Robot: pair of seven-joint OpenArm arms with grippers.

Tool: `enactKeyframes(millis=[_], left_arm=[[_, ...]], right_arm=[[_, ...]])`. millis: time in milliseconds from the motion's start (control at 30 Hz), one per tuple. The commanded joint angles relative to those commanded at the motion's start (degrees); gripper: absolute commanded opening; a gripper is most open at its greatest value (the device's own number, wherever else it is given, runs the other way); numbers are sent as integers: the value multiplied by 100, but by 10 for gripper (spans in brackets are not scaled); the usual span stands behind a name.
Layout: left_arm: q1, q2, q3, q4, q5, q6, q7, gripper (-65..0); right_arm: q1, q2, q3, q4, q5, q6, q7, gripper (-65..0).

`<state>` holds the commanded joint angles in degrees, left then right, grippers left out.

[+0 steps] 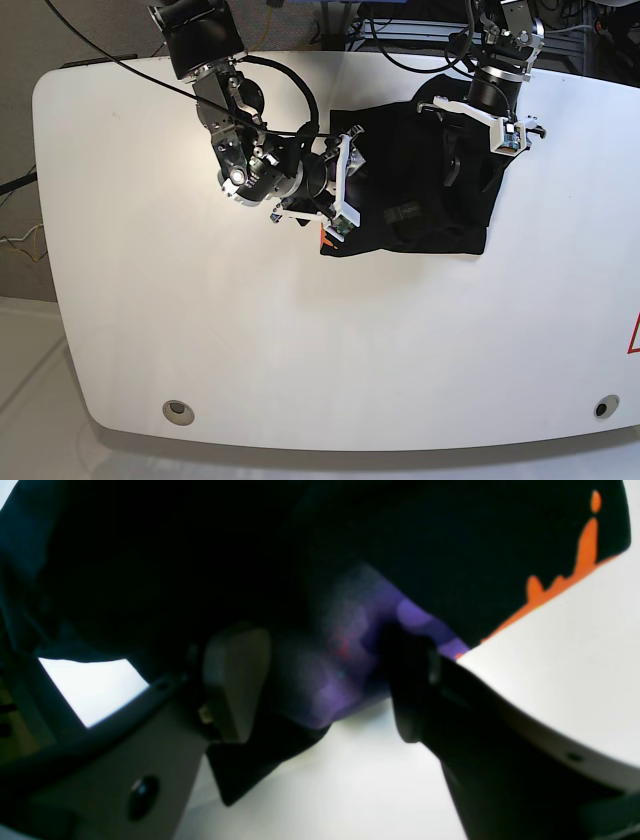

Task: Fold the T-shirt properly
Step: 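Grasp the stack's edges with both grippers to tuck the folded end, then hold the stack with the right gripper and press its edge with the left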

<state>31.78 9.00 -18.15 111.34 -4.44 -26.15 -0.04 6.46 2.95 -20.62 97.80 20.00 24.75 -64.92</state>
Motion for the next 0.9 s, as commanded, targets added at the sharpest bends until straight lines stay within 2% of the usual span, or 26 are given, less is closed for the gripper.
enactKeyframes(millis=[167,633,900], left_arm=[[-18,0,26,-123,-88,26,0,-346],[-35,0,607,-352,-79,44,0,-346],[-176,0,642,-695,-70,44,0,-346]], right_arm=[[0,0,0,0,0,0,0,-271],[0,0,0,26,0,0,0,-271],[-97,0,0,44,9,0,0,-271]])
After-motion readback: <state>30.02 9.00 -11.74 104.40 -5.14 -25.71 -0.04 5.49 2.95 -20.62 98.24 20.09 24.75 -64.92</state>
